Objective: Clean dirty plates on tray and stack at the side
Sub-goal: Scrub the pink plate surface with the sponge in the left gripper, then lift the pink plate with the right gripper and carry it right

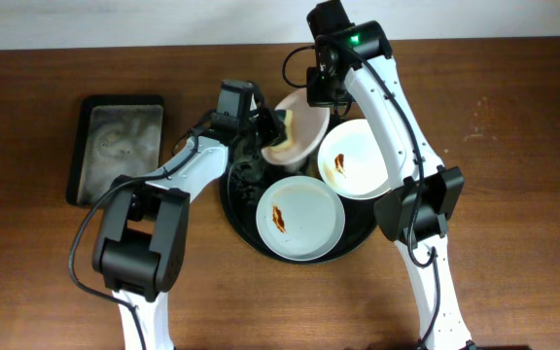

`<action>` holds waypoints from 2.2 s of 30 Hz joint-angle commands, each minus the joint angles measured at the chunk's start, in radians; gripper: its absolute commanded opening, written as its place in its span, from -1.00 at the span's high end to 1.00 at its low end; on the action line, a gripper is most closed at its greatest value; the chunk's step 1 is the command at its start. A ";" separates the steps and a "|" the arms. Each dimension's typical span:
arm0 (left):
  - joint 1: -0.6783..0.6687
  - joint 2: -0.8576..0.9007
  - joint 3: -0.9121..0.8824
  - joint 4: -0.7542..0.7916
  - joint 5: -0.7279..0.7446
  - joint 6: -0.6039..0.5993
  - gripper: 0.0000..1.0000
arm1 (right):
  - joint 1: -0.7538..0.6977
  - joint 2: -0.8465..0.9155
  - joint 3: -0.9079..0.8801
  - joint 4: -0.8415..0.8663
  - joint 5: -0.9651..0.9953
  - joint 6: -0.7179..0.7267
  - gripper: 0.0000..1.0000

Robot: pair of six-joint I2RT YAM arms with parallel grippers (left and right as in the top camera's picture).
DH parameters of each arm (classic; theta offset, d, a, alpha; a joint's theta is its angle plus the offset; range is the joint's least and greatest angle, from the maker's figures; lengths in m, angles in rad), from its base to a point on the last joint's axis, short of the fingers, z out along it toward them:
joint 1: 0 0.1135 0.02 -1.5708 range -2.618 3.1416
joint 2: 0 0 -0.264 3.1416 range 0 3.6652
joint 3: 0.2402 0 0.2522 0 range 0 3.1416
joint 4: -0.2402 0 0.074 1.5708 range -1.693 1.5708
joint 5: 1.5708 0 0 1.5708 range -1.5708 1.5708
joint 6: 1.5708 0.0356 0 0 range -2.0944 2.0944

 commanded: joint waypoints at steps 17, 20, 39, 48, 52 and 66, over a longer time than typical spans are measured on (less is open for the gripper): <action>0.023 -0.136 0.000 -0.009 -0.400 0.302 0.99 | -0.136 -0.051 0.023 -0.119 -0.115 -0.098 0.92; 0.023 -0.140 0.000 -0.042 -0.419 0.335 0.99 | -0.171 -0.045 -0.004 -0.148 -0.220 -0.159 0.81; 0.022 -0.140 0.000 -0.075 -0.418 0.344 0.99 | -0.137 -0.045 -0.426 0.059 -0.355 -0.209 0.37; 0.022 -0.140 0.000 -0.076 -0.418 0.344 0.99 | -0.136 -0.045 -0.426 0.119 -0.355 -0.174 0.92; 0.022 -0.140 0.000 -0.077 -0.407 0.344 0.99 | -0.136 -0.047 -0.425 0.126 -0.355 -0.145 0.92; 0.122 -0.288 -0.003 -0.187 -0.149 0.344 0.99 | -0.010 -0.109 0.034 -0.071 0.349 -0.082 0.92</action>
